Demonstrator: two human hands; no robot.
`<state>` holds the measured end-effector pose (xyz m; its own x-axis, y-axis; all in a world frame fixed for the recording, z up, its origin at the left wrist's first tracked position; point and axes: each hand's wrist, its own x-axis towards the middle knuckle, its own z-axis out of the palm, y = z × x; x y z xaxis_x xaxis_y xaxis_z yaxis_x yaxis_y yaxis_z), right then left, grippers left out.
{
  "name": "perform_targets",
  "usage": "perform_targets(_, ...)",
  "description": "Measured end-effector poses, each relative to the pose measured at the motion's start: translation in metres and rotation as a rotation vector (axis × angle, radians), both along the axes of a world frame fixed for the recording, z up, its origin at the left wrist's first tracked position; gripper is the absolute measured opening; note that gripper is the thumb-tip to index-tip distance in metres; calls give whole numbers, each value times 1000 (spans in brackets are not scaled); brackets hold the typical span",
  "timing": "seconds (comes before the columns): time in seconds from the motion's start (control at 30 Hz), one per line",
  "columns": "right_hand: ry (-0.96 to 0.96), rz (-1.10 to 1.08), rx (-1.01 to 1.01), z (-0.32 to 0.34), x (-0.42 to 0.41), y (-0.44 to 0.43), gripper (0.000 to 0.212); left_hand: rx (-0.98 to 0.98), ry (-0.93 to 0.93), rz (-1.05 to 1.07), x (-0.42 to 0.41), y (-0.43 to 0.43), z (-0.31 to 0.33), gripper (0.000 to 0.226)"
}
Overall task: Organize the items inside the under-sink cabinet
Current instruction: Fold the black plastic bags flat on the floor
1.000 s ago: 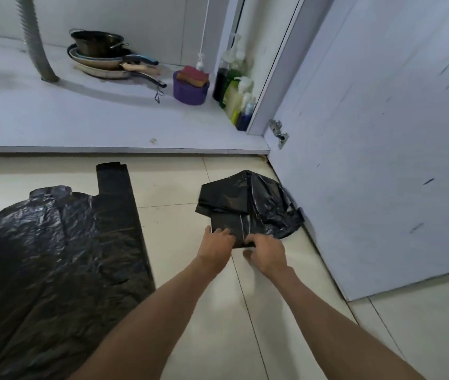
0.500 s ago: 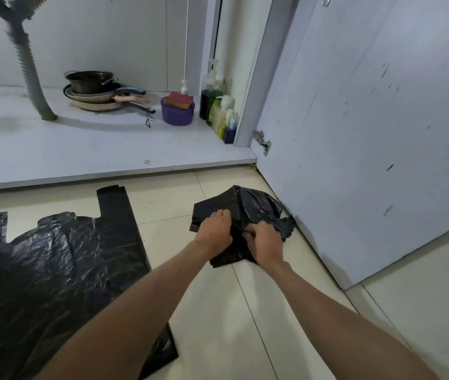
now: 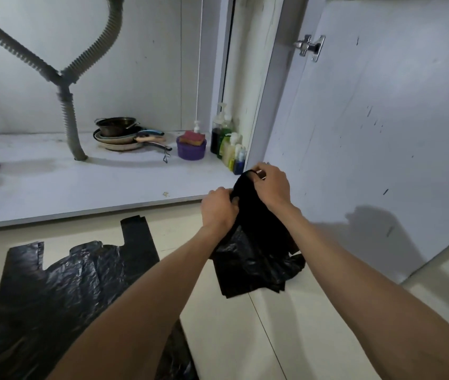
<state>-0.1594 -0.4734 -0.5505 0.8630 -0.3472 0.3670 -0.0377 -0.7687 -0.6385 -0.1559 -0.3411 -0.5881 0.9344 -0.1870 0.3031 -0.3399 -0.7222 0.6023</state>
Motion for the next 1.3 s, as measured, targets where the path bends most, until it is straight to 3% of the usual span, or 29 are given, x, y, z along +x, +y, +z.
perform_targets(0.13,-10,41,-131,8,9,11,5,-104,80,76,17,23,29,20)
perform_targets(0.23,131,52,-241,-4,7,19,26,-148,107,86,31,54,43,32)
perform_targets(0.37,296,121,-305,-22,8,29,13,-148,153,156,47,103,50,21)
perform_targets(0.47,321,254,-122,-22,7,54,42,-153,196,199,51,137,53,15)
perform_targets(0.6,432,340,-44,-18,2,114,111,-130,199,301,52,180,59,16)
perform_targets(0.73,462,415,-57,-27,-2,176,134,-165,198,395,52,214,68,21)
perform_targets(0.8,516,420,-142,-38,0,203,130,-190,197,417,51,230,72,25)
perform_targets(0.83,520,408,-187,-44,2,211,117,-200,193,425,50,237,74,25)
perform_targets(0.93,327,293,-266,-53,10,226,39,-198,174,458,46,263,79,16)
perform_targets(0.97,244,253,-263,-51,12,226,30,-177,165,480,45,272,81,14)
perform_targets(1.07,116,209,-230,-29,23,225,22,-46,146,558,38,306,85,21)
perform_targets(1.2,-10,250,-254,24,47,234,36,68,119,626,35,347,86,28)
perform_targets(1.3,-21,355,-323,59,63,252,39,142,-64,586,36,367,92,76)
